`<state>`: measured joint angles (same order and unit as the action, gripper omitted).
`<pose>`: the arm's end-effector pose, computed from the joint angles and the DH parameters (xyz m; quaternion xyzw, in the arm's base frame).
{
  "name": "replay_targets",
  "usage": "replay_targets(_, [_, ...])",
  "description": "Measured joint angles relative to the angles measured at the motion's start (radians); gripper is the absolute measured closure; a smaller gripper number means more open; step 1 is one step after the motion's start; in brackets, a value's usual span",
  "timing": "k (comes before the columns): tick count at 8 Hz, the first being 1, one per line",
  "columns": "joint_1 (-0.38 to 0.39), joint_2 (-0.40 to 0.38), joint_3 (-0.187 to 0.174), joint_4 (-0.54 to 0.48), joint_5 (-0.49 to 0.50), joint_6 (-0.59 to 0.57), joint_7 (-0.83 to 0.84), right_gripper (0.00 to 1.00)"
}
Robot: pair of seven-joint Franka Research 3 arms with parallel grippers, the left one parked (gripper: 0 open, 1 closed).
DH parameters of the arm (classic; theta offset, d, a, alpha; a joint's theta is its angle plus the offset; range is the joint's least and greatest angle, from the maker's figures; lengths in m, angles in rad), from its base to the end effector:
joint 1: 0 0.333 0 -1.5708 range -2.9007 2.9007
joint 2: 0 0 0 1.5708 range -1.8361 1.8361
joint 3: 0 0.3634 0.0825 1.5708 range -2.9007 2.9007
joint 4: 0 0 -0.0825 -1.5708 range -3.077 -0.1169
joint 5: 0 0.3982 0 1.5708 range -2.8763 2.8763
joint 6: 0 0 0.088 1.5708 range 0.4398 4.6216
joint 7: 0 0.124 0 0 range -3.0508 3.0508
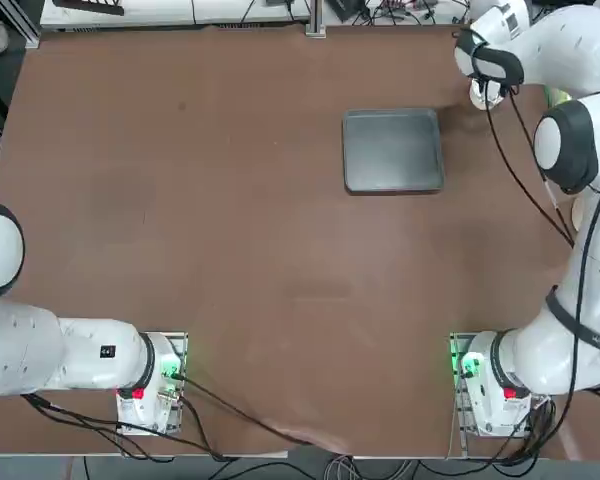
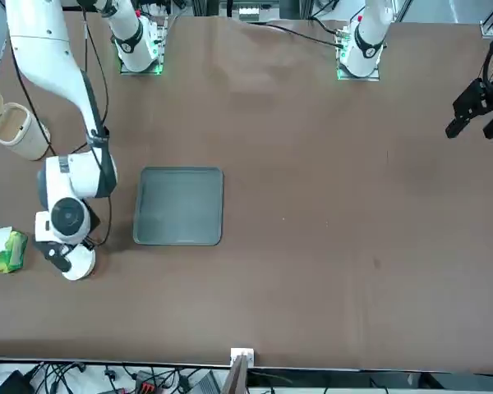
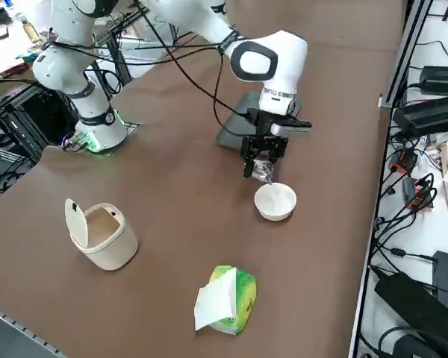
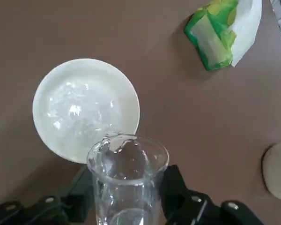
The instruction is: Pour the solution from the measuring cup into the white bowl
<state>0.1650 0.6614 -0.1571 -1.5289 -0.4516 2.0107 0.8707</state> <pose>0.7305 -0.0081 0.2812 0.9227 -0.2881 0.0250 0.2551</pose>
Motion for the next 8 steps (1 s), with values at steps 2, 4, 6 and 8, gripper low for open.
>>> replay_targets(2, [-0.018,0.0,0.0,0.013,0.045,-0.005,-0.085,0.26])
replay_targets(4, [-0.03,0.0,0.0,0.018,0.078,-0.017,-0.148,0.26])
replay_targets(6, [-0.038,0.0,0.0,0.018,0.083,-0.029,-0.197,0.26])
replay_targets(8, [-0.052,0.0,0.0,0.018,0.09,-0.034,-0.265,0.26])
